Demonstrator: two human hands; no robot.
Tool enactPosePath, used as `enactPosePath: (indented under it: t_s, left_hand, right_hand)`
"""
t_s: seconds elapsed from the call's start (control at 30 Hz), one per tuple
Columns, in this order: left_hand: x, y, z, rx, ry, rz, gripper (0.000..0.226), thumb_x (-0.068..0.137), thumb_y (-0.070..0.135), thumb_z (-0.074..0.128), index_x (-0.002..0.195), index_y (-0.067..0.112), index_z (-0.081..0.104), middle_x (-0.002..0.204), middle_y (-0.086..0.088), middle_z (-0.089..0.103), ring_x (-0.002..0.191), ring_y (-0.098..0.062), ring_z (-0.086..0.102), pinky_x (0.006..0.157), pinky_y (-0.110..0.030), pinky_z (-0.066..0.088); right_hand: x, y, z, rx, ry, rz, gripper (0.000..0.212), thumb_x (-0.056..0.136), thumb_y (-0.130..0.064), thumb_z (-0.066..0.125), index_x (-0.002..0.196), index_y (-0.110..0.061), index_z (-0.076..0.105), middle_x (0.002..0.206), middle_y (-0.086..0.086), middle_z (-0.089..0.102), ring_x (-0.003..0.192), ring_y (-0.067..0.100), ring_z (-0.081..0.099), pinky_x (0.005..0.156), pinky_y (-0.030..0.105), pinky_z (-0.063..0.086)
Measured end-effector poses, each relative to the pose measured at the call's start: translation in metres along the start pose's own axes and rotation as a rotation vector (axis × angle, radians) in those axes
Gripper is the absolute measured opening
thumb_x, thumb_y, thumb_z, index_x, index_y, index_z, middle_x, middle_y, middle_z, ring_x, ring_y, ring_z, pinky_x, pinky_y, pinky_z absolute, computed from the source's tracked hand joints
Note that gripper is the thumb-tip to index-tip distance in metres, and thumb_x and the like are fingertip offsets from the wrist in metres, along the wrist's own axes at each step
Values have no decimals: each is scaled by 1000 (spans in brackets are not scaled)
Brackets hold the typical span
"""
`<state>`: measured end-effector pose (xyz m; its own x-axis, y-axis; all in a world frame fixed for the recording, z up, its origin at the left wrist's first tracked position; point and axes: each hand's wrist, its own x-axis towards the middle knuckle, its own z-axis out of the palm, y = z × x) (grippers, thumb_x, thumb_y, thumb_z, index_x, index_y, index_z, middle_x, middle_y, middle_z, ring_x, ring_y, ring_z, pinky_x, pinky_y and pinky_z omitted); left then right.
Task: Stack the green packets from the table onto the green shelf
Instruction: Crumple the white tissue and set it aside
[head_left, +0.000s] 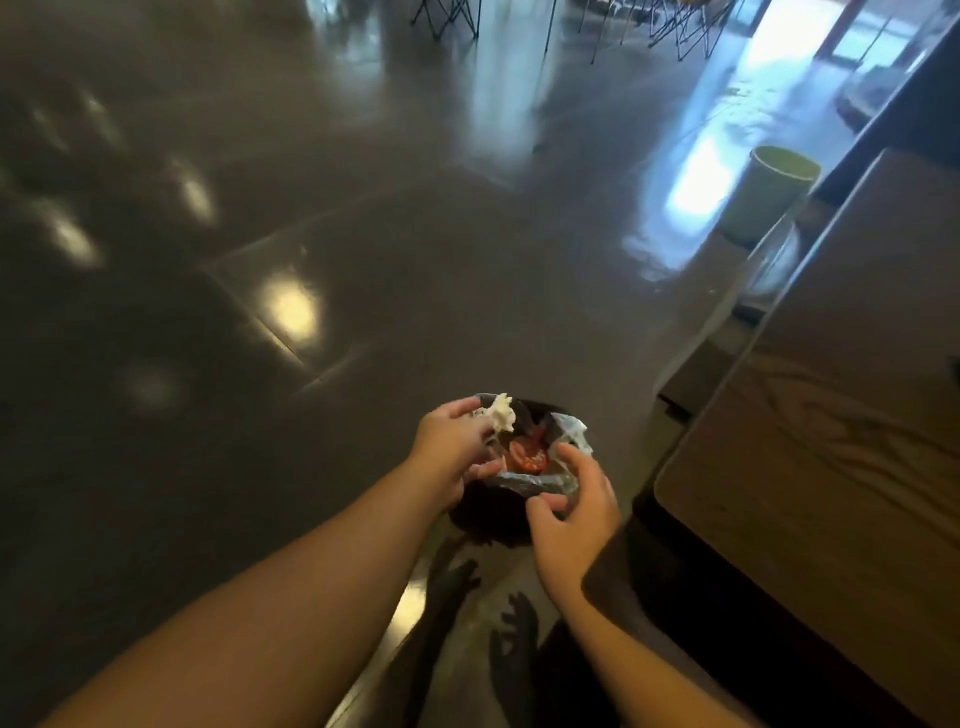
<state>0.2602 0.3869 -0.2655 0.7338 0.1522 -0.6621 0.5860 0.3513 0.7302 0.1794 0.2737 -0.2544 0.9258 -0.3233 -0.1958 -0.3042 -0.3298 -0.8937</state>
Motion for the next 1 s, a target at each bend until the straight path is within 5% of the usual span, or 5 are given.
enactPosePath:
  t_s: [0.13, 0.23, 0.37, 0.63, 1.0]
  left_hand:
    - [5, 0, 7, -8, 67, 0, 32, 100, 4, 54, 123, 26, 60, 94, -5, 60, 84, -23, 56, 81, -41, 59]
    - [-6, 2, 2, 1, 74, 5, 26, 101, 8, 52, 117, 25, 62, 98, -5, 61, 89, -25, 61, 87, -45, 59]
    - [-33, 10, -8, 17, 85, 86, 25, 101, 12, 51, 119, 24, 65, 106, -3, 62, 96, -28, 70, 71, -37, 59]
    - [-128, 48, -35, 23, 94, 278, 24, 102, 10, 49, 114, 22, 65, 107, -5, 63, 90, -26, 70, 71, -37, 58]
    - [-288, 83, 49, 112, -178, 637, 23, 100, 6, 54, 118, 18, 62, 122, -5, 61, 99, -34, 73, 70, -43, 61]
  right_hand:
    - [0, 1, -13, 97, -53, 204, 31, 94, -3, 65, 74, -22, 50, 95, 9, 66, 83, 25, 66, 79, 34, 54]
    - [-9, -5, -8, 4, -210, 203, 17, 98, -7, 59, 111, -18, 58, 87, -2, 57, 73, 7, 54, 68, 17, 45]
    - [-33, -16, -10, -40, -259, 84, 66, 93, -13, 67, 142, -47, 37, 117, -14, 52, 97, 11, 64, 82, 32, 60]
    - [-103, -62, -26, -44, -501, -196, 78, 96, -16, 64, 150, -53, 21, 144, -23, 29, 94, 5, 64, 76, 22, 60]
    - [-153, -124, -175, 222, -143, -689, 64, 93, -2, 63, 134, -48, 45, 156, -20, 29, 84, 7, 68, 67, 17, 54]
